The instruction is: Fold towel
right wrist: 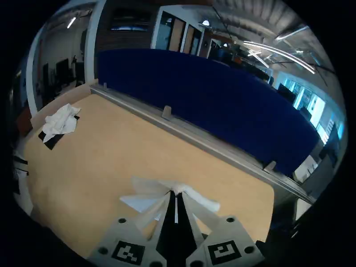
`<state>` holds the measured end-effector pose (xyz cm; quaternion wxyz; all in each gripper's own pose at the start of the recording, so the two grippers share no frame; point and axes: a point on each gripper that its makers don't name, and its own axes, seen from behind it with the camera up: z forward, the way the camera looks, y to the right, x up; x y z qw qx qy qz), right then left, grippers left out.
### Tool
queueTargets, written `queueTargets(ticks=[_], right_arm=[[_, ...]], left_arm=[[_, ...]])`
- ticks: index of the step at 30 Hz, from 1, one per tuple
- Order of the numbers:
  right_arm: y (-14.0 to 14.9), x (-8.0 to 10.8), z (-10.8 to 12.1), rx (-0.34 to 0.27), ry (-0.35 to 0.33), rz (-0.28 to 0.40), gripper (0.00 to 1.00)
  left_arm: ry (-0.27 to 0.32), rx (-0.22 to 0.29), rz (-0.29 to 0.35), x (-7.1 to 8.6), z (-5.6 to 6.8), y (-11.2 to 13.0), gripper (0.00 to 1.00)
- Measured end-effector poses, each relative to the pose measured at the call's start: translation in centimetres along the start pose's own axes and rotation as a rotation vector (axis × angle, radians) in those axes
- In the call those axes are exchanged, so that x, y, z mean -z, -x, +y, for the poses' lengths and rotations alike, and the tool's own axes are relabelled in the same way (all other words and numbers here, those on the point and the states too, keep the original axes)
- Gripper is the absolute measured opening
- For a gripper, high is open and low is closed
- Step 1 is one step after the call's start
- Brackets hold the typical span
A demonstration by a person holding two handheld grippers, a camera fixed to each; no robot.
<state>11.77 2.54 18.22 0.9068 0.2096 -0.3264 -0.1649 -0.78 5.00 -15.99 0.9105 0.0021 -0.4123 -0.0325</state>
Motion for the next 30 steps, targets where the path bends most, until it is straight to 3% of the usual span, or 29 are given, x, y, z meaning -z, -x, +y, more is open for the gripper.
queueTargets(ticks=[14, 23, 30], right_arm=[[2.1, -1.7, 1.4, -0.046, -0.009, -0.022, 0.02], [5.4, 0.0, 1.1, -0.043, -0.019, -0.059, 0.02], [10.5, 1.9, 0.9, -0.061, -0.015, -0.113, 0.02]], left_arm=[[-0.011, -0.004, -0.01, -0.1, 0.7, 0.3, 0.87], [0.0, -0.014, -0.012, -0.3, 1.5, -0.1, 0.87], [0.01, -0.026, -0.019, -0.4, 2.1, -0.1, 0.87]])
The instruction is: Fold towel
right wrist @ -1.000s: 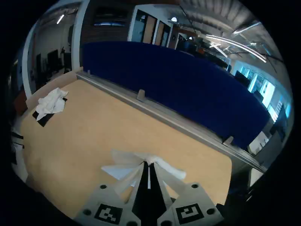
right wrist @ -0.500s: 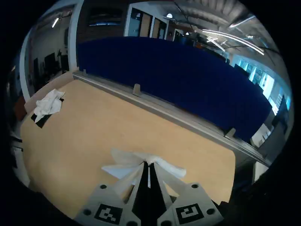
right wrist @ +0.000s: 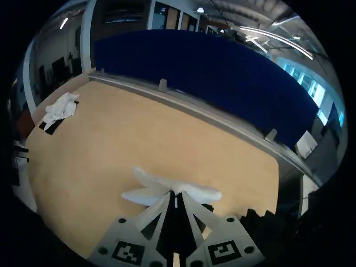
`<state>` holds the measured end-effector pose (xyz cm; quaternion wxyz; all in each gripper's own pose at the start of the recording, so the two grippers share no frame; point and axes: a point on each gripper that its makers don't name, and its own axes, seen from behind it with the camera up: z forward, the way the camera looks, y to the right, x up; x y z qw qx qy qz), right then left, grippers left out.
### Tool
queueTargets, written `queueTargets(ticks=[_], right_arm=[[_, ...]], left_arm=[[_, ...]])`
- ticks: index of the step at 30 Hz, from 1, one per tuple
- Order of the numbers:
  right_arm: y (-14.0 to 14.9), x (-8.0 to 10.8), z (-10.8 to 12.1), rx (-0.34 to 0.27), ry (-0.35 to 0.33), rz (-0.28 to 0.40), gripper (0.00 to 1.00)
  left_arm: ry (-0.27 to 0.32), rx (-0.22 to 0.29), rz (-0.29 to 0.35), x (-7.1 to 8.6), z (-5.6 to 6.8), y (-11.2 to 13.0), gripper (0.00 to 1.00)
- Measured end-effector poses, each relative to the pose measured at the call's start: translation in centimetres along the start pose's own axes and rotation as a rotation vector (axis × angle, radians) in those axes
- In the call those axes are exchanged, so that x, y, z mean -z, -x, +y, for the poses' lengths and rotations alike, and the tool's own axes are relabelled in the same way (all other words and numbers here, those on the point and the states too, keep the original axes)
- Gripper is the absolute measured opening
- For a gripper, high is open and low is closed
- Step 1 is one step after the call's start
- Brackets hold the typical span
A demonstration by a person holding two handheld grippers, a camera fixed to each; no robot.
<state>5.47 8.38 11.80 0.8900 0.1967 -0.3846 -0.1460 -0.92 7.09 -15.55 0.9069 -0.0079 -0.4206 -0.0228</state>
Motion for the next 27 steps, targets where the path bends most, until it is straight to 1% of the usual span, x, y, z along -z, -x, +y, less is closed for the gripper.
queueTargets(ticks=[6, 14, 20, 27], right_arm=[[5.3, 0.6, 0.4, -0.053, 0.022, -0.05, 0.02], [11.6, 0.7, 0.8, -0.155, 0.069, -0.117, 0.02], [15.0, 0.3, 1.0, -0.227, 0.126, -0.175, 0.03], [17.6, -0.8, 1.2, -0.278, 0.184, -0.232, 0.03]], left_arm=[[0.008, -0.013, -0.004, -0.2, 0.4, 0.1, 0.87], [0.007, -0.02, -0.006, -0.3, 0.4, 0.2, 0.87], [0.002, -0.026, -0.007, -0.2, 0.2, 0.4, 0.87], [-0.003, -0.028, -0.006, 0.0, 0.0, 0.4, 0.87]])
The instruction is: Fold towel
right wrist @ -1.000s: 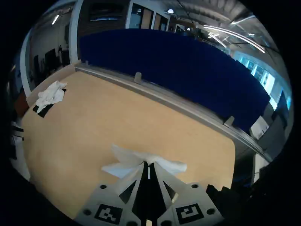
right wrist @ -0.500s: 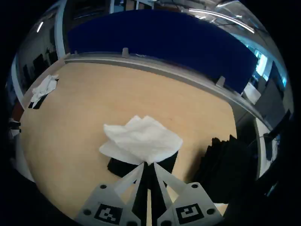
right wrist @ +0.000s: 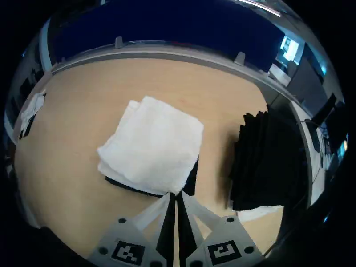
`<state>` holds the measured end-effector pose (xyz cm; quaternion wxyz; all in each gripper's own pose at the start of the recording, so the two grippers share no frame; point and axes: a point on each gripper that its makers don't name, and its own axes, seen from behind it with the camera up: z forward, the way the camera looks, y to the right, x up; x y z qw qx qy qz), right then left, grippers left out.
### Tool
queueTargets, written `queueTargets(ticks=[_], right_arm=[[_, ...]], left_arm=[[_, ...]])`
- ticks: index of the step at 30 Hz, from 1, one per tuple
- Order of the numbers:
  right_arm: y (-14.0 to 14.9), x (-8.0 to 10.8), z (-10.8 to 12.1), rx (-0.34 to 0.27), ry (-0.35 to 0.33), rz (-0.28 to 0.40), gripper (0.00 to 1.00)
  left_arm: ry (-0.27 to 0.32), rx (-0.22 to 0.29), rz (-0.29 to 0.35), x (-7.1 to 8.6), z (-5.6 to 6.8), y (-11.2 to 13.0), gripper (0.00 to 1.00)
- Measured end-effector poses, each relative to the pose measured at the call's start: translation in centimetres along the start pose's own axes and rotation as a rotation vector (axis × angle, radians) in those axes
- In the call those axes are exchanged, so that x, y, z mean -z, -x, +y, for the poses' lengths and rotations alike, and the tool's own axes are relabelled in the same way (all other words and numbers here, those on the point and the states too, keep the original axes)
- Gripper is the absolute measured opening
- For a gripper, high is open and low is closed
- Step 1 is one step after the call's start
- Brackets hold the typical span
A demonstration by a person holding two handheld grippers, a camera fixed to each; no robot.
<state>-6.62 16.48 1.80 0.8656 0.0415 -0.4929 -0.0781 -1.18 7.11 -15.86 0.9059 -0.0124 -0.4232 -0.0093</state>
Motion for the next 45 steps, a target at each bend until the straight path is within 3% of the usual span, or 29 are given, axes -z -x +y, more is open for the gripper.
queueTargets(ticks=[11, 28, 36, 41, 45], right_arm=[[2.5, -2.2, 0.5, -0.047, 0.055, -0.067, 0.04], [2.8, -2.4, 0.9, -0.076, 0.079, -0.046, 0.17], [3.0, -2.3, 1.2, -0.075, 0.102, -0.039, 0.59], [3.2, -1.9, 1.5, -0.096, 0.114, -0.03, 0.78], [3.4, -1.4, 1.6, -0.121, 0.122, -0.018, 0.83]], left_arm=[[-0.003, -0.009, 0.003, 0.3, 0.1, 0.1, 0.87], [-0.002, -0.017, 0.006, 0.4, 0.3, -0.2, 0.87], [0.001, -0.02, 0.008, 0.6, 0.3, -0.4, 0.87], [0.002, -0.018, 0.009, 0.5, 0.3, -0.4, 0.87], [0.005, -0.022, 0.011, 0.7, 0.4, -0.4, 0.87]])
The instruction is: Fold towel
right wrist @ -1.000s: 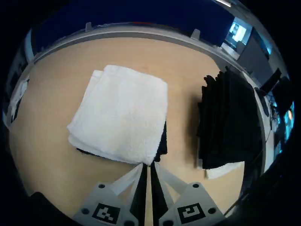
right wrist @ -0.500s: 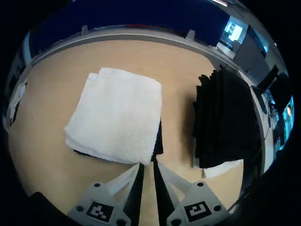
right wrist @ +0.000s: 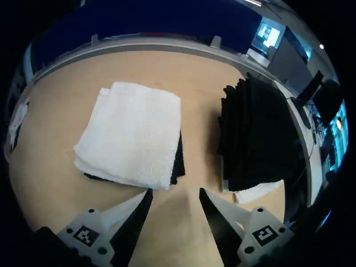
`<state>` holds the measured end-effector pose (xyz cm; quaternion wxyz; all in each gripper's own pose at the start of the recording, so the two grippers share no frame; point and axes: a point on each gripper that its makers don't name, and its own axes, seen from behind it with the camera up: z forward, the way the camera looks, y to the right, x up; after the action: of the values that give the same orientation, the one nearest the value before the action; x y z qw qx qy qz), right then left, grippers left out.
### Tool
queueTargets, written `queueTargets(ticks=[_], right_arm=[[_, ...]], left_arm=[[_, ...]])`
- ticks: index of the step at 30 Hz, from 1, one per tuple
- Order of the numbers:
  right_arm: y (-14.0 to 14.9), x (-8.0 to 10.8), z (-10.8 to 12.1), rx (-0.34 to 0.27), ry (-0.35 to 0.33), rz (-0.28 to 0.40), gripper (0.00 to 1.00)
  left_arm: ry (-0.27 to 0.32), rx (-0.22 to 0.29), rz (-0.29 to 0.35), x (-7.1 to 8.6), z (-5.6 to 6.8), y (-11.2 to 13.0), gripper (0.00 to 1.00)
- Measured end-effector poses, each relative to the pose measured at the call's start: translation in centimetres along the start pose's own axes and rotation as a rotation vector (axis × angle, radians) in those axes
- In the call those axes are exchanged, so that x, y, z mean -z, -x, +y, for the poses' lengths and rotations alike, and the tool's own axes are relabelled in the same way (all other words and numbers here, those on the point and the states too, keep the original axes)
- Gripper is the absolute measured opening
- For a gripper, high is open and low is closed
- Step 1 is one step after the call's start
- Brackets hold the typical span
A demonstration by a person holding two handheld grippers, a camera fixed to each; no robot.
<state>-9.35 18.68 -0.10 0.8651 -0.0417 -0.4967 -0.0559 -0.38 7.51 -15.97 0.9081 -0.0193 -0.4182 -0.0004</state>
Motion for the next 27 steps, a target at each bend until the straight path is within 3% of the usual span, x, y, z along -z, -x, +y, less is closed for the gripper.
queueTargets(ticks=[5, 20, 27], right_arm=[[0.2, 0.6, -0.4, -0.032, -0.017, 0.018, 1.0], [-0.6, 2.8, -1.8, -0.034, -0.059, 0.097, 1.0], [-3.2, 6.3, -4.8, -0.038, -0.123, 0.251, 1.0]], left_arm=[[0.004, 0.0, 0.001, 0.1, 0.1, 0.0, 0.87], [0.013, -0.001, 0.021, 0.3, -0.1, -0.3, 0.87], [0.022, 0.005, 0.039, 0.1, -0.2, -1.0, 0.87]])
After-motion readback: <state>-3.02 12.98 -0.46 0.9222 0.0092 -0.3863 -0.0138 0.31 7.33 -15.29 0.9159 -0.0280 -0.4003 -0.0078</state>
